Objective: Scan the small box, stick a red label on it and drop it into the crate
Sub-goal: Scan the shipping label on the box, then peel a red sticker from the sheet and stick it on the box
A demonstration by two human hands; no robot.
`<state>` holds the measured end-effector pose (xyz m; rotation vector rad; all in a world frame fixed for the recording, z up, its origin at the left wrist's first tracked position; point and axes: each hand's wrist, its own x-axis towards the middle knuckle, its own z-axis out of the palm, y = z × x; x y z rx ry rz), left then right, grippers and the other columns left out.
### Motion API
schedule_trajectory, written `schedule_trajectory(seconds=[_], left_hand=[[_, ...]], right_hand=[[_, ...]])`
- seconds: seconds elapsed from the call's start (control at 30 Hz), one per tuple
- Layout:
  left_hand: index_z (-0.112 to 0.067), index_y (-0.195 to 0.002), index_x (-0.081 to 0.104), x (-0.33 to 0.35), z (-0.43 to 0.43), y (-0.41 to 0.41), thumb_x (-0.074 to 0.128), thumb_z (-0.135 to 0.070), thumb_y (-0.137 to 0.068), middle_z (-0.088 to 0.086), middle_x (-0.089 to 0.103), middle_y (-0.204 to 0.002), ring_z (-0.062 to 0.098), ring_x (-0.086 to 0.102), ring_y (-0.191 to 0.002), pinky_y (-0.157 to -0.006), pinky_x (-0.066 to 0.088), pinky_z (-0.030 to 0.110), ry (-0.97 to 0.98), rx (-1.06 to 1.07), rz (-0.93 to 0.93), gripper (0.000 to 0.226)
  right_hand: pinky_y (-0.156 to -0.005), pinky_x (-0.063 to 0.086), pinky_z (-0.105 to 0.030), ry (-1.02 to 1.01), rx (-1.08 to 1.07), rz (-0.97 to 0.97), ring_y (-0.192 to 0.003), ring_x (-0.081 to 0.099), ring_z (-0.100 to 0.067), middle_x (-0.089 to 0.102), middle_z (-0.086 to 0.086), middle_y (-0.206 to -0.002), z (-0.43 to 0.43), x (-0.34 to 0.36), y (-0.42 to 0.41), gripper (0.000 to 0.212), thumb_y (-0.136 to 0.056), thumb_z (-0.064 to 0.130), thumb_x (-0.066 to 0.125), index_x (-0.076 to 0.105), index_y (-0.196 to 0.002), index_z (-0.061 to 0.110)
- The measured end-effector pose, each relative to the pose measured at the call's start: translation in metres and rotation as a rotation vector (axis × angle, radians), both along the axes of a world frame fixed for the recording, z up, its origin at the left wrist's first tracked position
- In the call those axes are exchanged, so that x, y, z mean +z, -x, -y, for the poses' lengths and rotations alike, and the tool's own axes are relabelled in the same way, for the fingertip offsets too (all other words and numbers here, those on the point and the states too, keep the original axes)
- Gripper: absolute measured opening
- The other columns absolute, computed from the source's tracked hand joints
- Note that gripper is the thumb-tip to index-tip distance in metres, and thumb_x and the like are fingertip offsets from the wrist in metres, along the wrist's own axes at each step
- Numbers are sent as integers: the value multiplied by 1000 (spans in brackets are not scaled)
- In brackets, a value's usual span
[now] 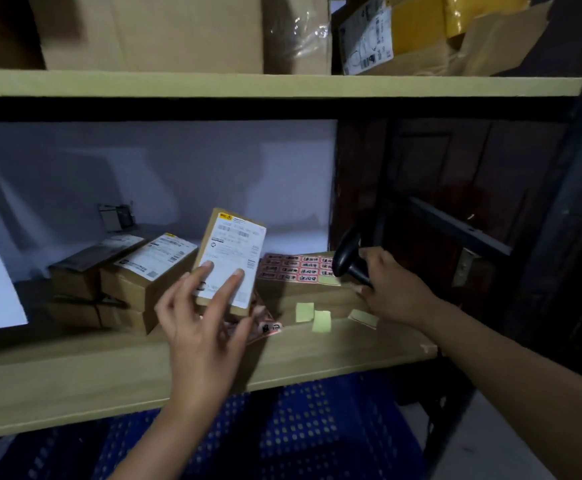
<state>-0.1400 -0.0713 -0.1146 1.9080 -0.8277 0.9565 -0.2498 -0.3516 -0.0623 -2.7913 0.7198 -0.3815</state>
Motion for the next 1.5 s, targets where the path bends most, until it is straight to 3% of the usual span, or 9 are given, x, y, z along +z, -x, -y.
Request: schedule_trajectory(seconds=[0.17,0.43,0.67,0.8,0.9,1.07,1.23,1.37,1.5], left_hand=[[-22,-132,72,-7,-10,-5,93,-16,-74,16,53,-149,48,48,-130,-123,15,17,-54,3,4,62],[-23,-130,73,-7,-41,-16,85,-31,-79,17,53,-148,45,45,-131,-119,22,26,-23,115,18,52],[-21,-129,74,-7,-62,-16,93,-24,-76,18,54,-147,45,47,-131,-119,20,17,-23,159,-9,57],[-21,-129,74,-13,-65,-15,91,-29,-79,17,54,-147,43,47,-130,-118,22,16,-15,158,-26,54],[-22,-130,73,-19,-66,-12,92,-27,-78,15,53,-148,38,44,-131,-119,22,15,-20,142,-58,55],[-26,-133,71,-31,-64,-8,89,-30,-80,10,51,-151,34,42,-134,-120,30,27,-88,90,-68,56],[-30,-134,70,-40,-57,-8,83,-42,-85,5,51,-152,31,41,-136,-120,31,27,-136,56,-55,52],[-32,-134,69,-42,-47,-9,68,-54,-92,1,50,-153,29,42,-136,-116,43,40,-162,25,-65,48],[-35,-136,67,-43,-42,-11,70,-54,-90,0,49,-154,28,41,-136,-112,47,47,-154,27,-82,49]], right_hand=[[-96,52,-42,209,8,-157,-118,61,-32,59,-15,-132,39,-37,-7,71,-96,43,55,34,-157,12],[-94,53,-45,302,-11,4,-117,61,-38,59,-21,-133,59,-69,-5,83,-95,65,47,32,-159,13],[-98,43,-48,561,86,78,-118,54,-32,60,-13,-130,28,-55,-10,56,-97,50,52,53,-142,17],[-96,45,-48,405,252,191,-113,58,-28,66,-8,-120,-24,-47,-41,46,-93,45,53,66,-127,18],[-95,49,-43,120,409,125,-106,61,-17,68,4,-111,-59,-51,-70,38,-91,50,55,72,-116,26],[-86,58,-41,-255,490,57,-84,65,-4,73,10,-92,-77,-63,-96,10,-82,25,78,79,-92,23],[-79,60,-46,-368,440,63,-81,70,-17,75,5,-84,-75,-70,-95,12,-81,39,74,69,-88,30],[-86,58,-50,-384,482,107,-86,71,-19,75,1,-87,-76,-68,-85,7,-95,30,62,58,-90,29],[-83,57,-56,-373,447,140,-83,70,-25,74,-2,-85,-83,-49,-73,9,-101,29,55,54,-91,29]])
